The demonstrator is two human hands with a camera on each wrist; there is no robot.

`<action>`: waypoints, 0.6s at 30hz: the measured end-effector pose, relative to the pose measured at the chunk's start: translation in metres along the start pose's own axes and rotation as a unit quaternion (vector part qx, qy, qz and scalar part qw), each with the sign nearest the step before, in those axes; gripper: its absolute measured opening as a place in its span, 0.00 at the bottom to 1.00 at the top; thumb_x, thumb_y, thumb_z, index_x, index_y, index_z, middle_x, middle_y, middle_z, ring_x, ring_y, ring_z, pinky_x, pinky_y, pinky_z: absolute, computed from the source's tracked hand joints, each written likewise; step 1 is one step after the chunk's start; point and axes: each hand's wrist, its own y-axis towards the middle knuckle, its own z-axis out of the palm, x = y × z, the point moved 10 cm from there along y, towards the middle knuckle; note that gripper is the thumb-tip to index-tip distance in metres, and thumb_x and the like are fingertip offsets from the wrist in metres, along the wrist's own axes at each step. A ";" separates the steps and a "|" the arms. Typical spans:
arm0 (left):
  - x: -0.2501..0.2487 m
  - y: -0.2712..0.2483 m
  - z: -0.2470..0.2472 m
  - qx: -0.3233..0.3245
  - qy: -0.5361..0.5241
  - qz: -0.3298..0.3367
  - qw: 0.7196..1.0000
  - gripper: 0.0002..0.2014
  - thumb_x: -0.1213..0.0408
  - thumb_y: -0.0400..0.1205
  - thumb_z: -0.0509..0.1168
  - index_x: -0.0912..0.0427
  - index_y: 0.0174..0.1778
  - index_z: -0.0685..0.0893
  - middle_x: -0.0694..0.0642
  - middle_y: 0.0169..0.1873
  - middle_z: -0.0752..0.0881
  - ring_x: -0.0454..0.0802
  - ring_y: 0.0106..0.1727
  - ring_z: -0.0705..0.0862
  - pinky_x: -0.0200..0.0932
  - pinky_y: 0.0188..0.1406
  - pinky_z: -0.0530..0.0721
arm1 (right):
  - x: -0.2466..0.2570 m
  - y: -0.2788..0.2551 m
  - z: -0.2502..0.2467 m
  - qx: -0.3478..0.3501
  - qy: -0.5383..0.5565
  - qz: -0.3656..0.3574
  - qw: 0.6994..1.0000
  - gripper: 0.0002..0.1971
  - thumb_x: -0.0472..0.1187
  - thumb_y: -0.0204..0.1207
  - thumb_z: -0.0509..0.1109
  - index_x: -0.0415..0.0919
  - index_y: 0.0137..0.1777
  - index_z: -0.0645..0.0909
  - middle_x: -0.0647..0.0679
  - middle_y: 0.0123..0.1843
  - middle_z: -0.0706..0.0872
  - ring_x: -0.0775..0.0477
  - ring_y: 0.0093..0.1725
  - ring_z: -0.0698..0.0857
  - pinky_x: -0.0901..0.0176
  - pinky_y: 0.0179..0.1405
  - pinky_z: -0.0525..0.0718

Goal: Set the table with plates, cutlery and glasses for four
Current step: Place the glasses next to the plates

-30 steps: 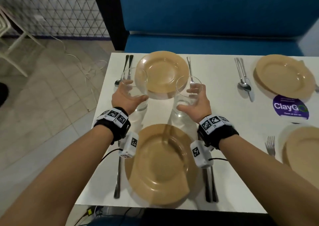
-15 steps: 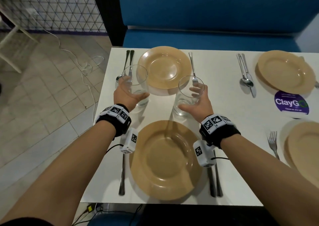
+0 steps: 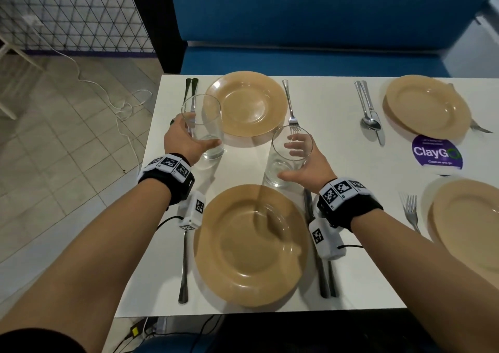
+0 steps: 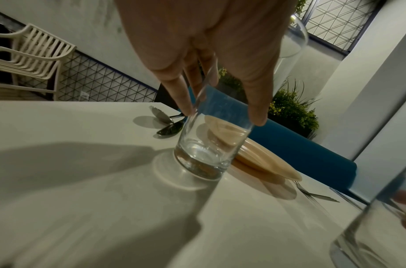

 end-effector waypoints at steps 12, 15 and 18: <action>-0.002 0.001 0.000 0.017 0.009 0.012 1.000 0.39 0.58 0.64 0.83 0.51 0.70 0.73 0.50 0.63 0.82 0.51 0.64 0.80 0.42 0.65 0.77 | -0.006 -0.010 -0.006 -0.003 0.021 0.005 1.000 0.39 0.36 0.58 0.85 0.53 0.67 0.70 0.53 0.64 0.79 0.52 0.61 0.78 0.67 0.50 0.79; -0.002 0.004 -0.002 0.016 0.019 0.012 1.000 0.38 0.57 0.63 0.83 0.52 0.68 0.74 0.50 0.62 0.82 0.50 0.62 0.81 0.41 0.64 0.77 | -0.007 -0.009 -0.006 -0.005 0.011 0.003 1.000 0.38 0.36 0.58 0.84 0.53 0.67 0.70 0.53 0.63 0.80 0.52 0.60 0.79 0.62 0.54 0.79; -0.003 0.006 -0.005 0.009 0.021 0.012 1.000 0.37 0.58 0.64 0.83 0.52 0.67 0.74 0.49 0.59 0.82 0.48 0.57 0.80 0.38 0.59 0.76 | -0.006 -0.007 -0.006 -0.009 0.007 0.002 1.000 0.38 0.36 0.58 0.84 0.54 0.66 0.70 0.52 0.63 0.80 0.53 0.59 0.79 0.58 0.59 0.79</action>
